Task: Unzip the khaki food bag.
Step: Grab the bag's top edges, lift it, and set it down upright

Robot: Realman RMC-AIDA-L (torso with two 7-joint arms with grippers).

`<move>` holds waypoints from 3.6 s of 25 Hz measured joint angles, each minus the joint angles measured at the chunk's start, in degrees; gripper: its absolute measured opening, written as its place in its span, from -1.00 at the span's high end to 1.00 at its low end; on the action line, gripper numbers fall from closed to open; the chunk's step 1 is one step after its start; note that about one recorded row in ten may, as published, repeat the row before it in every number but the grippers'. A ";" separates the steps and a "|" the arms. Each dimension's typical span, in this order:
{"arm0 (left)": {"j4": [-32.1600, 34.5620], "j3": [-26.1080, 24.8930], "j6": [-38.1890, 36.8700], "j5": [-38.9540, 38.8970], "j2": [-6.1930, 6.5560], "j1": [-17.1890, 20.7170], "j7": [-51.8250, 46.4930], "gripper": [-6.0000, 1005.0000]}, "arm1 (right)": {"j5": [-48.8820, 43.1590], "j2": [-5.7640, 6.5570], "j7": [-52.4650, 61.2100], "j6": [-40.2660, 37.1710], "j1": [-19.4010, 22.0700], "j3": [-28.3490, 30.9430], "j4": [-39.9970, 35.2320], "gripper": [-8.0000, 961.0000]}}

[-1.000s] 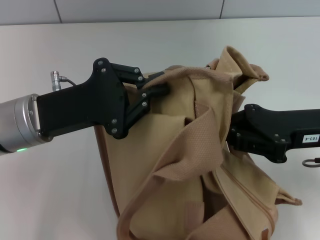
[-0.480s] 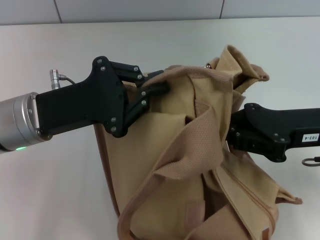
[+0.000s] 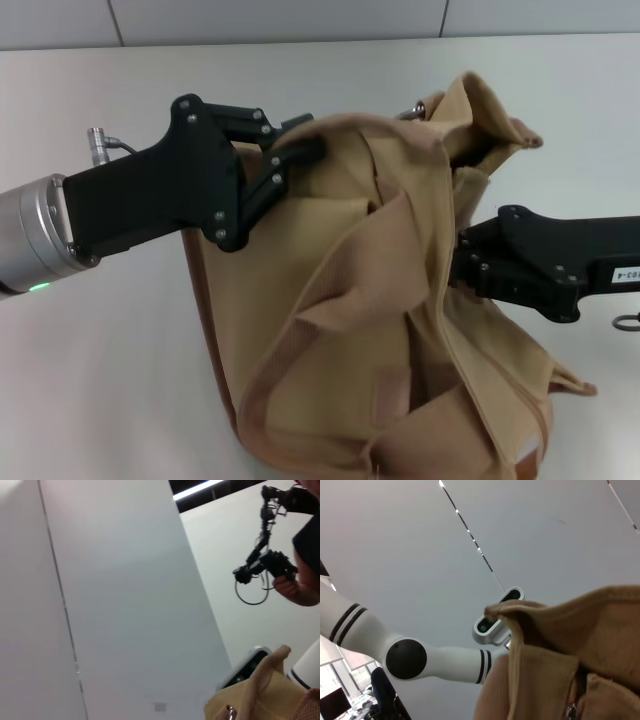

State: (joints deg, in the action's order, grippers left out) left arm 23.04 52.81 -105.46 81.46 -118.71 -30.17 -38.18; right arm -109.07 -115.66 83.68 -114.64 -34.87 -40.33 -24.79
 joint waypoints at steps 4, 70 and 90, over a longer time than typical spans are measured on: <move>-0.48 -0.34 0.30 -0.56 -0.01 0.20 -0.06 0.85 | 0.00 0.23 -0.28 0.11 0.50 -0.01 0.00 0.98; -2.38 -8.77 2.19 -3.44 0.42 6.80 -0.84 0.84 | -4.05 2.34 -6.38 6.58 3.37 6.47 -7.19 -0.02; -2.38 -7.80 -0.27 -2.96 0.33 6.71 -0.84 0.84 | -4.29 0.10 -7.67 9.73 1.99 0.23 -7.28 0.51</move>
State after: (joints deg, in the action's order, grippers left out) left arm 20.66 45.00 -105.73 78.50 -118.39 -23.47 -39.02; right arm -113.36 -115.56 76.01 -104.90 -32.88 -40.10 -32.07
